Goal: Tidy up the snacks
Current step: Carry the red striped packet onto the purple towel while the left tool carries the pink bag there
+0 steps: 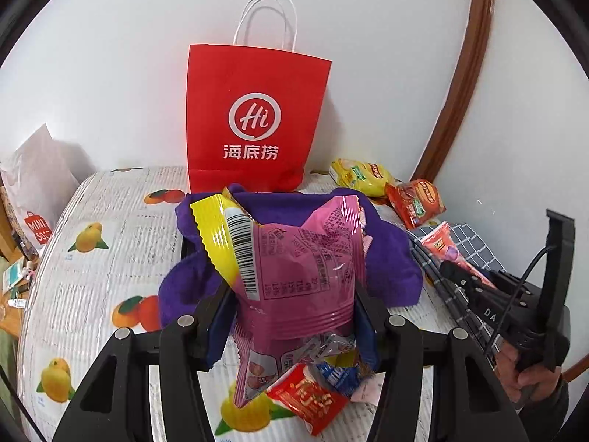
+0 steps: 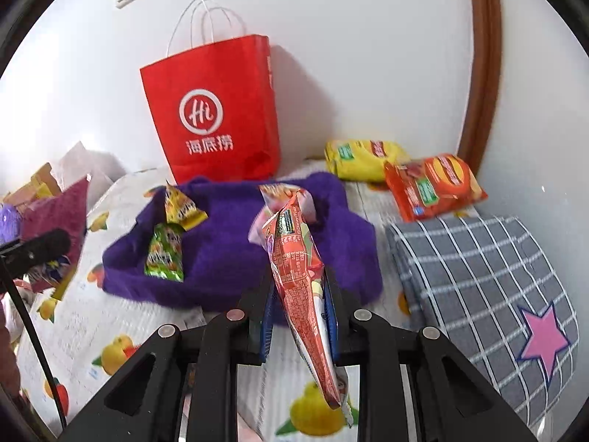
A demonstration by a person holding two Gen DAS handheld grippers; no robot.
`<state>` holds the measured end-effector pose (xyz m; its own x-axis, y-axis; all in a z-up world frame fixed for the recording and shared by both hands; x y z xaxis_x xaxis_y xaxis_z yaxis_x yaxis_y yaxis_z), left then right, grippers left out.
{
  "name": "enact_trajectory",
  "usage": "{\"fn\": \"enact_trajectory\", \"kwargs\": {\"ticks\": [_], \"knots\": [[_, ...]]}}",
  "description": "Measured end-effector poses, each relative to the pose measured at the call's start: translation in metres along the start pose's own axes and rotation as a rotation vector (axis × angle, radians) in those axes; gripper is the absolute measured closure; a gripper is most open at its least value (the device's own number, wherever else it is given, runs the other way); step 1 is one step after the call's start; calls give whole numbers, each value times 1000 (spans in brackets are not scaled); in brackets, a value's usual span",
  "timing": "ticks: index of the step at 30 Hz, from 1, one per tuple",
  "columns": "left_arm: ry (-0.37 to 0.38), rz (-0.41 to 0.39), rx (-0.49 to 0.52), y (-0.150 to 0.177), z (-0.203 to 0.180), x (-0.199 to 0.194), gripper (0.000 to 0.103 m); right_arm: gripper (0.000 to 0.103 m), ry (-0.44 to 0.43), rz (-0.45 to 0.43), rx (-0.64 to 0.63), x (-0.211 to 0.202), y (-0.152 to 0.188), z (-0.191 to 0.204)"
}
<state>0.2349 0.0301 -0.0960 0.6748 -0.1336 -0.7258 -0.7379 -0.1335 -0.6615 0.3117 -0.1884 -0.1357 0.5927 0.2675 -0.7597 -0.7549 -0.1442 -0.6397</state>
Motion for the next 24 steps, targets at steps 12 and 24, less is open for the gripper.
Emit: {"fn": "enact_trajectory", "kwargs": {"ticks": [12,24], "knots": [[-3,22,-56,-51,28,31,49,80,-61,6,22,46,-42,12],[8,25,-69,-101,27,70,49,80,-163,-16,47,89,-58,12]]}}
Point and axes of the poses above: each gripper's, at about its wrist camera, not at the fingertips, and x roughly the way its jaws point, z to its left, y to its underside, the point moved 5 cm from there along x, roughly the way its jaws point, and after that the axes turned 4 degrees about z, right-handed, at the moved point
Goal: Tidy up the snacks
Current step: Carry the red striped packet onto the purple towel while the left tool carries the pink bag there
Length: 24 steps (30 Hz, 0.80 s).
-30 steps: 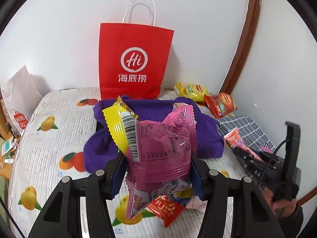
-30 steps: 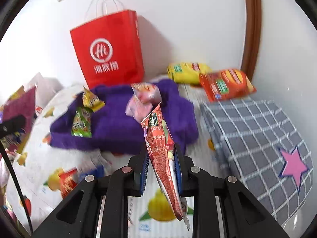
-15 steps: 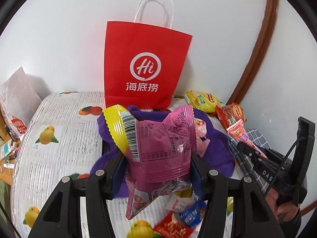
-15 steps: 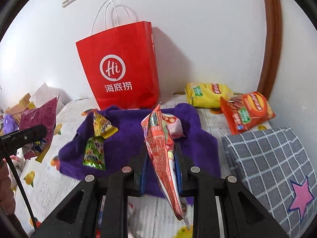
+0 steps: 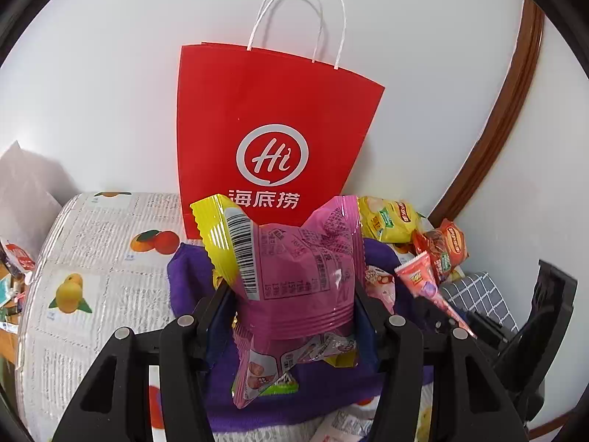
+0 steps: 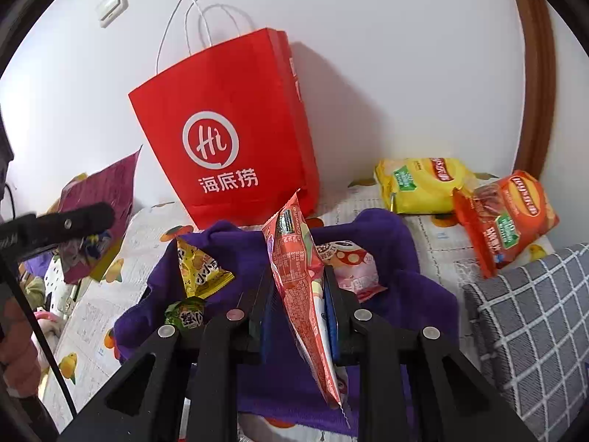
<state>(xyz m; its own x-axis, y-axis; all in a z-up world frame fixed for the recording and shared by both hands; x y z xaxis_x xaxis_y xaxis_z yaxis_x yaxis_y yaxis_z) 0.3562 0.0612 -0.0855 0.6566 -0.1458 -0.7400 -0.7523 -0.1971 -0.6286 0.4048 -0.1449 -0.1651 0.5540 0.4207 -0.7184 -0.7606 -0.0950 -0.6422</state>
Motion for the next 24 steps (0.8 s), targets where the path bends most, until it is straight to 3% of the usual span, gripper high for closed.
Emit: {"fn": "enact_trajectory", "kwargs": {"ticks": [8,24], "knots": [[-4,60,-13,7,14,35,49,80,-48,30,33,14,20,-12],[-28,79,-17,10,19,46,48,79,-74,54,78,23,35,-27]]}}
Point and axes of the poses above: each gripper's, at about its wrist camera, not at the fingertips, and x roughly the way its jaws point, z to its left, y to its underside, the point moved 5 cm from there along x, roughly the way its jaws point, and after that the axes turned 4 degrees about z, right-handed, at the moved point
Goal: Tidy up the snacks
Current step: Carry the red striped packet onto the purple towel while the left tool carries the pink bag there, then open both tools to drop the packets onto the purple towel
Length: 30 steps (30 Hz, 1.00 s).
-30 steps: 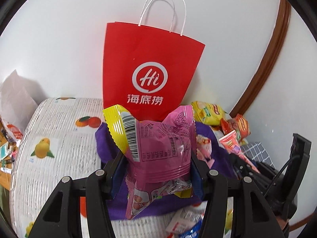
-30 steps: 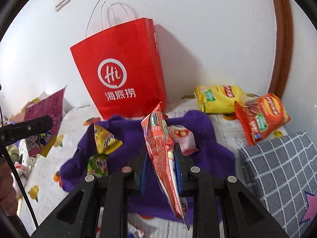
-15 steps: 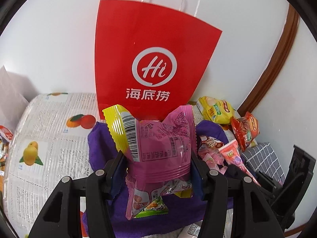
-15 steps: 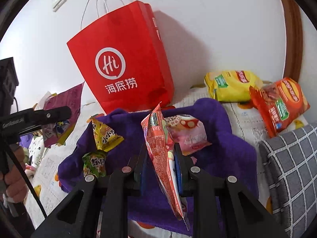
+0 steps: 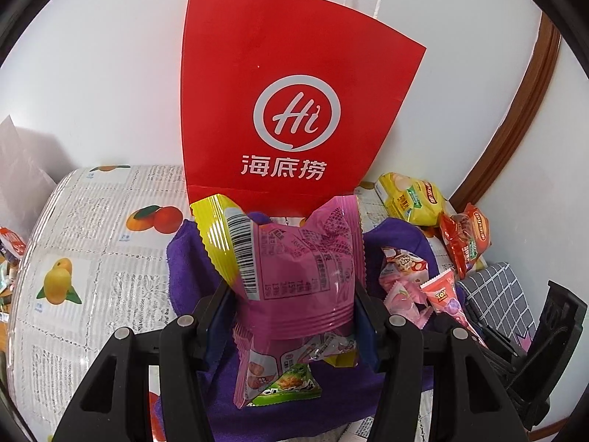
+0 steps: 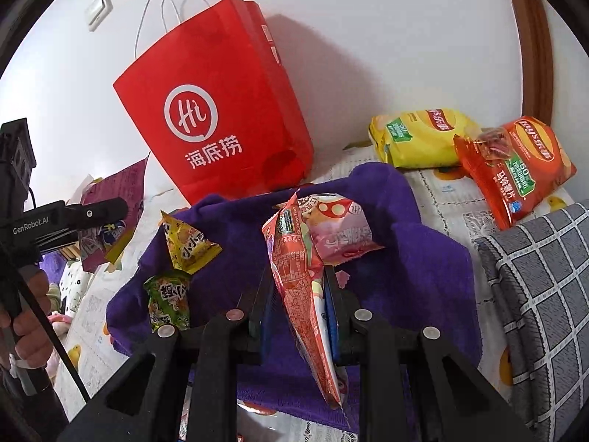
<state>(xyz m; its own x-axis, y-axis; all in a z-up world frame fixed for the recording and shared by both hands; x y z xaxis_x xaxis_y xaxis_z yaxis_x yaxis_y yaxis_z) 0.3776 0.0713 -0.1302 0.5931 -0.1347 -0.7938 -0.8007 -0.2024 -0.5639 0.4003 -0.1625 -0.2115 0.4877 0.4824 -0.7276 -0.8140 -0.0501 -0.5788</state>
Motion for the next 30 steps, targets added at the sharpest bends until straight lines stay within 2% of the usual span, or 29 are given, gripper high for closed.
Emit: {"fn": "enact_trajectory", "kwargs": {"ticks": [6,11,18,21,23,26,30], "knots": [[0,22,-13,1,2,7,48,79,0,82,-63,20,10,10],[-7,34,-18,3,6,11,48,79,24,112,-103,30,15,14],[24,80,-63,7,14,28,48,77,62,102,-100,32,15,10],[52,82,-75,8,14,34,48,69,66,90,-98,29,12,9],[72,81,-83,9,13,37,48,58,60,64,-98,23,10,10],[88,77,-84,10,12,42,48,54,54,32,-96,17,7,10],[115,89,-92,12,10,49,48,53,48,16,-76,13,4,8]]}}
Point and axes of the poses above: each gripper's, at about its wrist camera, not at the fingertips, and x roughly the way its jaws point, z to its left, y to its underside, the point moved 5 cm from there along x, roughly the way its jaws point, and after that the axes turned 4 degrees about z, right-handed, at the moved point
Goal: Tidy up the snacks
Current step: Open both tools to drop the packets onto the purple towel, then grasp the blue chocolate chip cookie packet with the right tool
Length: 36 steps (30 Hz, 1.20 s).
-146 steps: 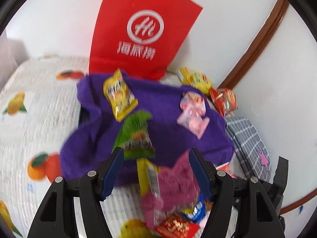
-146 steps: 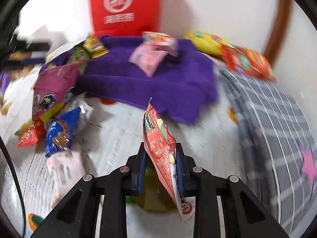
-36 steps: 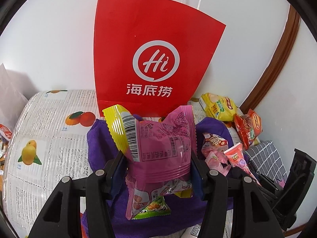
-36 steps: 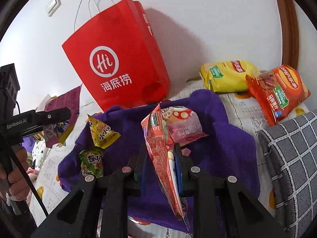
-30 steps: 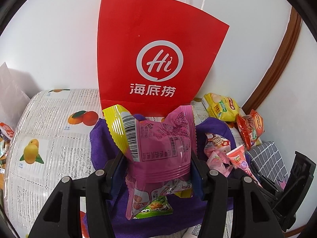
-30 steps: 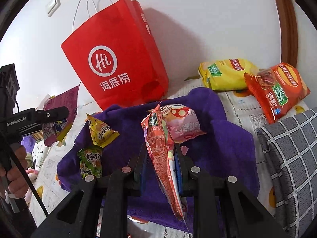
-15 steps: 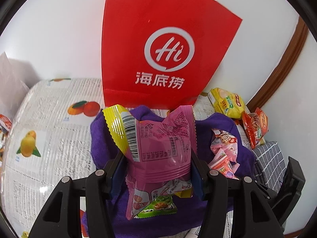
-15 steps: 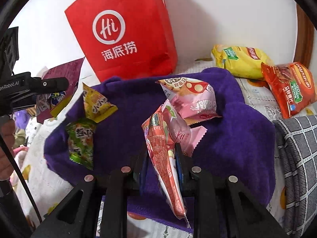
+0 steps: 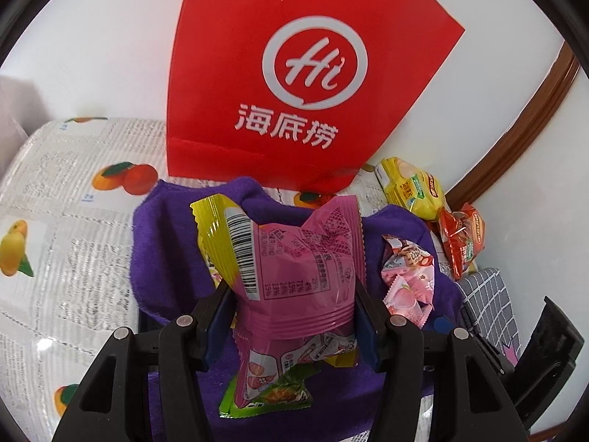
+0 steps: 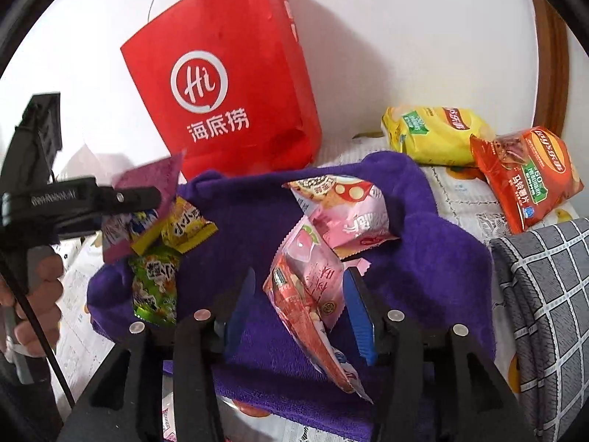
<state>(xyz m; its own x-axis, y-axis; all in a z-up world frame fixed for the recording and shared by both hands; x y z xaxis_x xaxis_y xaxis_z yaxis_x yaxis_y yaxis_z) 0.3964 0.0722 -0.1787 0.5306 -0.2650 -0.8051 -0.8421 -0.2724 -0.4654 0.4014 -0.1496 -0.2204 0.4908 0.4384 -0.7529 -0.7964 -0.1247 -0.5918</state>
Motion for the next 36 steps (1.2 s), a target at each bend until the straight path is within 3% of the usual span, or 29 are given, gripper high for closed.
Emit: {"fn": "enact_trajectory", "kwargs": {"ticks": [6,12,21,33,36], "knots": [[14,14,21,2,-4,8,45,53,-2,-11,36,-1,-2,-6],[10,6,55,0,-9,2,28,53,-8,-30,20,-7,-1,-1],[-1,-25,125,0,-23,-20,26,53,-55,-31,-2,-18,6,15],[-32,-68,180,-2,-39,-53,26,52,-58,128,-49,-49,84,54],[-11,-78,171,-2,-40,-63,26,44,-45,162,-87,-46,102,69]]}}
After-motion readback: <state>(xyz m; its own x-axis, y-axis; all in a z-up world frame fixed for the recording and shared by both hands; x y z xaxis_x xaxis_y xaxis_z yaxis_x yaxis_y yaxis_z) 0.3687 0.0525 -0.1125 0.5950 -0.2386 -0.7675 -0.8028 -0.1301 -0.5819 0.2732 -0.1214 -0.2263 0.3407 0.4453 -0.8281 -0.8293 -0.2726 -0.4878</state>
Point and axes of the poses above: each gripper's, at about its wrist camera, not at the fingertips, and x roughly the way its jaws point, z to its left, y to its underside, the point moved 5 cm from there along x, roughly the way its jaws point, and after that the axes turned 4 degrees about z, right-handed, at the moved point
